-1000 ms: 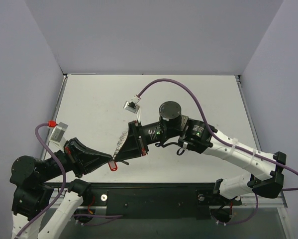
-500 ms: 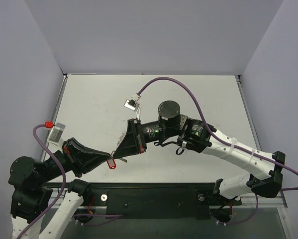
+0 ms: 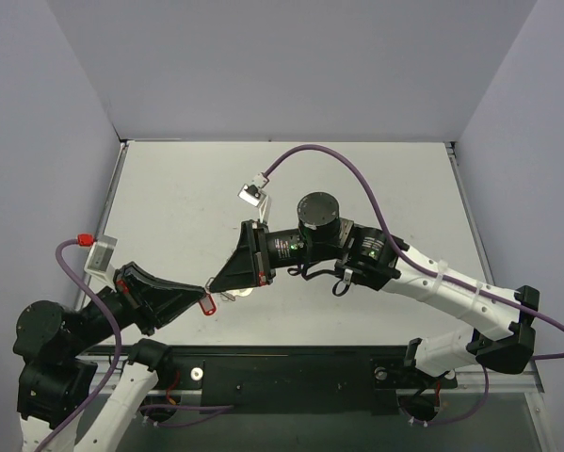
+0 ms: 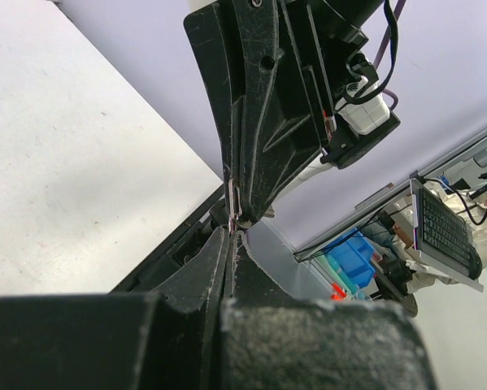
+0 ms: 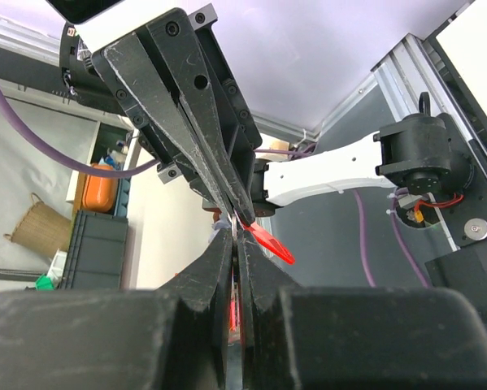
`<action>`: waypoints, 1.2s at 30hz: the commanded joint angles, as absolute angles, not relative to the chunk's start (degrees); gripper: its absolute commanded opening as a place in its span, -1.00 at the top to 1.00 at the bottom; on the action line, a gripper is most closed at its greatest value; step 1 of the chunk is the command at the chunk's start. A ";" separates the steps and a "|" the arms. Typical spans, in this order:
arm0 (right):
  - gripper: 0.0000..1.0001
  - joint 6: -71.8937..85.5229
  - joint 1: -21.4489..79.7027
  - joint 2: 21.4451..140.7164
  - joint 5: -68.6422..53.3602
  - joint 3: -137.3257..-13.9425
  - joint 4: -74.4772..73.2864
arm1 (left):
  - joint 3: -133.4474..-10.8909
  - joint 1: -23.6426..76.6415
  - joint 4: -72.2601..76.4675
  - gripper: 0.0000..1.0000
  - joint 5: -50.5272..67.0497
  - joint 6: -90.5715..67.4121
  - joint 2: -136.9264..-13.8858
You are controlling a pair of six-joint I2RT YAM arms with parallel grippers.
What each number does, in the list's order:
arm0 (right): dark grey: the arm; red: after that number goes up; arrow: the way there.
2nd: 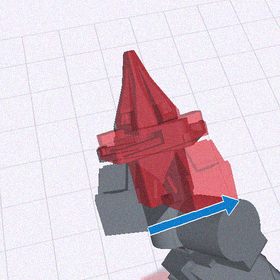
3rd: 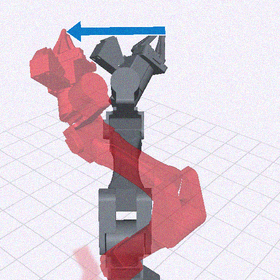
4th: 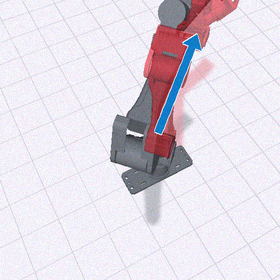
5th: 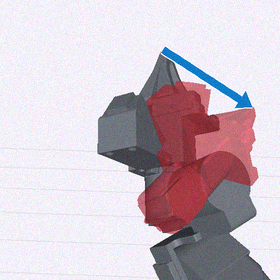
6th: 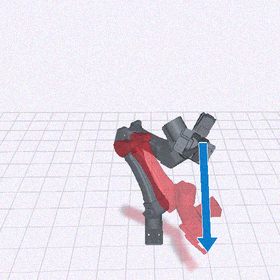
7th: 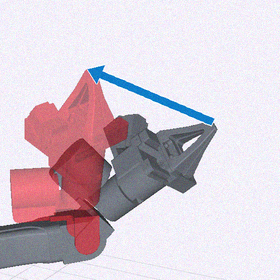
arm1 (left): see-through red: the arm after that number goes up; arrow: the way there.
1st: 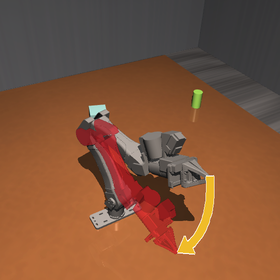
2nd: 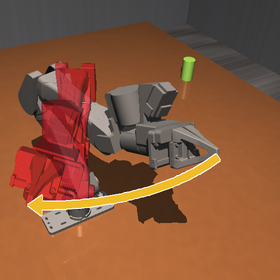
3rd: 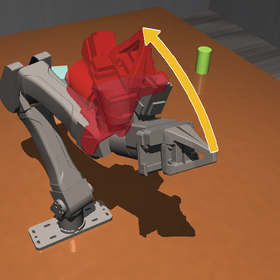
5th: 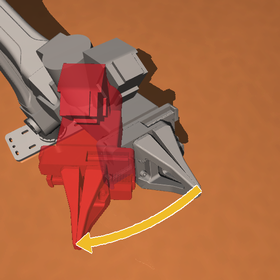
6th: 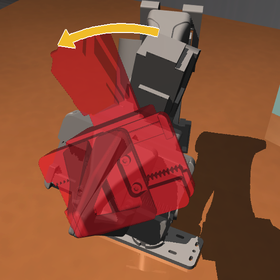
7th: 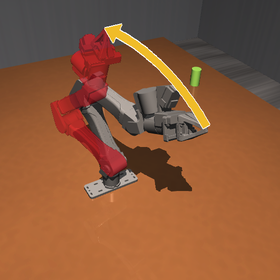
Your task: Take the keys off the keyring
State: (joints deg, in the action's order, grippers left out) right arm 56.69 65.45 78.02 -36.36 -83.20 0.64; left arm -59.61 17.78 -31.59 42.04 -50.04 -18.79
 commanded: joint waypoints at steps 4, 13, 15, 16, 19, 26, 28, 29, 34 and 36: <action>1.00 58.18 66.36 77.87 -29.71 -81.83 4.04 | -61.17 17.32 -29.44 1.00 44.12 -50.80 -17.93; 1.00 59.33 66.62 78.31 -26.47 -84.11 0.18 | -61.52 16.79 -31.11 1.00 44.39 -49.92 -18.19; 1.00 59.68 66.97 78.92 -25.49 -85.43 -2.98 | -61.35 16.61 -31.11 1.00 44.03 -50.01 -18.02; 1.00 59.94 67.32 79.10 -24.97 -85.95 -3.68 | -61.26 16.61 -31.20 1.00 43.77 -49.92 -18.10; 1.00 59.94 67.94 79.28 -23.47 -86.83 -5.62 | -61.35 16.35 -31.29 1.00 43.24 -49.92 -18.28; 1.00 60.29 69.43 79.45 -18.20 -88.50 -10.72 | -61.61 16.00 -31.29 1.00 42.10 -50.10 -18.28; 1.00 60.38 69.96 79.89 -16.80 -89.56 -12.30 | -61.61 15.82 -31.38 1.00 42.19 -50.10 -18.46; 1.00 60.55 70.31 79.98 -16.35 -90.52 -13.35 | -61.70 15.82 -31.29 1.00 42.10 -50.10 -18.37; 1.00 61.96 71.02 81.65 -11.43 -94.48 -19.68 | -61.61 15.64 -31.55 1.00 41.66 -50.01 -18.72; 1.00 62.66 71.19 82.26 -10.02 -96.06 -21.79 | -61.79 15.56 -31.64 1.00 41.57 -49.92 -18.98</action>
